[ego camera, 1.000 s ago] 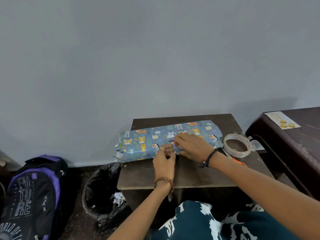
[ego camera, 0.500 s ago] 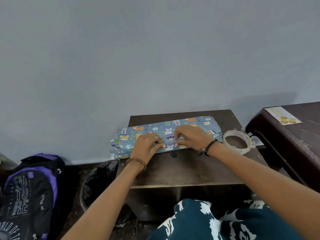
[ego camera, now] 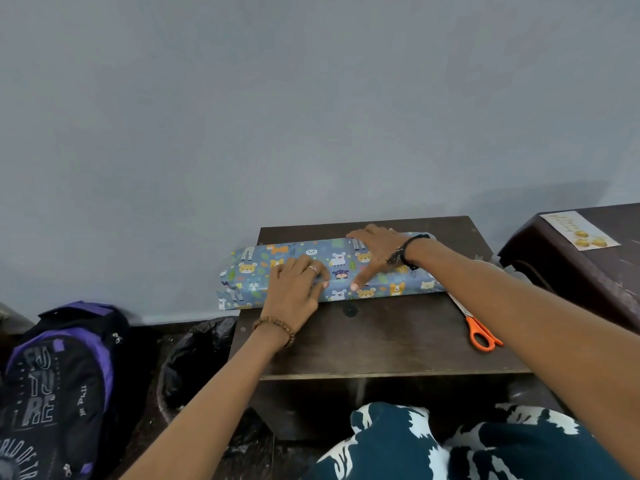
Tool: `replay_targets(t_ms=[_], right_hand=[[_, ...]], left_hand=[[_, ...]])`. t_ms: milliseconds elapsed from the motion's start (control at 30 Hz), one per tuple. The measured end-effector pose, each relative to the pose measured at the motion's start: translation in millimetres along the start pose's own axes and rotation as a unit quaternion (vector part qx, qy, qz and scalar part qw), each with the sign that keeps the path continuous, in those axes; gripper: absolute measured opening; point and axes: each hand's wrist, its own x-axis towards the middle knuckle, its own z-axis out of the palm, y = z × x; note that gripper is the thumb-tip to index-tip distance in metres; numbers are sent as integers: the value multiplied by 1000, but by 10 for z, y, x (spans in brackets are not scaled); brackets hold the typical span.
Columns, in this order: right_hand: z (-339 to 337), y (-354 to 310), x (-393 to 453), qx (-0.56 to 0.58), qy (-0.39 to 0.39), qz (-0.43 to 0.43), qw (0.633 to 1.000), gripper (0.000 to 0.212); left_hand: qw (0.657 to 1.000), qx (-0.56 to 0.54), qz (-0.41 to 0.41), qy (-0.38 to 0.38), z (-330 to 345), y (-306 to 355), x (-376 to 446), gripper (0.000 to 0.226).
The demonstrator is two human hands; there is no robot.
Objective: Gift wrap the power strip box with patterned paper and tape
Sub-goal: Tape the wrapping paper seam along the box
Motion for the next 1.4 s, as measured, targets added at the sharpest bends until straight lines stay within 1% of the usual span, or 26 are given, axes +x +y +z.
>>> replay_targets(t_ms=[167, 200, 233, 267, 300, 333, 367, 400, 433, 533, 567, 600, 667, 733, 800, 867, 933, 967, 1033, 1067, 1100, 1167, 1233, 1267, 1333, 1400], right_hand=[[6, -51, -52, -4, 18, 5, 1000, 114], [11, -75, -67, -12, 29, 5, 1000, 114], [16, -109, -82, -23, 43, 4, 999, 116], [22, -149, -97, -38, 60, 2, 997, 117], [34, -196, -109, -57, 81, 0, 995, 119], [52, -243, -118, -79, 103, -3, 992, 120], [75, -293, -123, -100, 123, -4, 987, 121], [103, -342, -126, -115, 138, -1, 984, 122], [132, -389, -131, -124, 149, 5, 981, 122], [194, -509, -152, -128, 172, 34, 976, 120], [197, -547, -171, -123, 181, 46, 975, 119], [189, -580, -195, -114, 191, 57, 973, 118], [141, -626, -256, -83, 210, 77, 971, 117], [75, -647, -351, -17, 221, 95, 971, 114], [2, -626, -455, 97, 222, 108, 964, 106], [-54, -582, -565, 200, 234, 126, 943, 90], [-75, -525, -687, 338, 255, 156, 892, 71], [-68, -499, -751, 428, 254, 170, 851, 62], [19, -466, -873, 600, 222, 185, 746, 47], [98, -475, -919, 657, 190, 193, 703, 40], [186, -503, -960, 695, 156, 197, 674, 35], [366, -607, -999, 741, 104, 197, 633, 33], [515, -718, -982, 768, 85, 193, 605, 43], [574, -767, -967, 776, 82, 192, 596, 47], [680, -832, -924, 778, 84, 193, 592, 50], [771, -874, -891, 763, 76, 190, 613, 49]], left_hand=[[986, 123, -19, 111, 36, 207, -178, 12], [986, 116, -39, 112, 55, 230, -191, 9], [989, 74, -81, 104, 76, 260, -202, 8], [982, -5, -157, 106, 102, 300, -218, 9], [951, -106, -261, 129, 124, 356, -230, 13], [885, -218, -377, 166, 152, 419, -233, 20], [790, -318, -481, 206, 171, 486, -227, 27], [701, -395, -544, 238, 180, 545, -219, 32], [642, -455, -562, 255, 193, 593, -204, 34], [540, -598, -532, 261, 179, 671, -75, 42], [523, -613, -531, 263, 159, 683, -11, 47], [518, -615, -531, 268, 130, 695, 55, 51], [522, -603, -531, 286, 55, 720, 178, 58], [551, -576, -523, 303, -15, 725, 295, 62], [598, -554, -503, 285, -82, 708, 405, 64], [666, -532, -466, 236, -159, 702, 512, 65], [761, -465, -424, 155, -231, 706, 601, 66], [806, -426, -397, 106, -252, 701, 636, 68], [875, -345, -340, 11, -276, 685, 707, 70], [905, -284, -316, -33, -280, 680, 735, 68], [931, -205, -293, -78, -282, 683, 760, 66], [958, -33, -239, -157, -278, 709, 786, 62], [962, 85, -176, -192, -223, 764, 782, 58], [961, 112, -157, -196, -181, 785, 764, 57], [959, 113, -163, -201, -96, 769, 705, 55], [954, 87, -196, -210, -15, 656, 632, 53]])
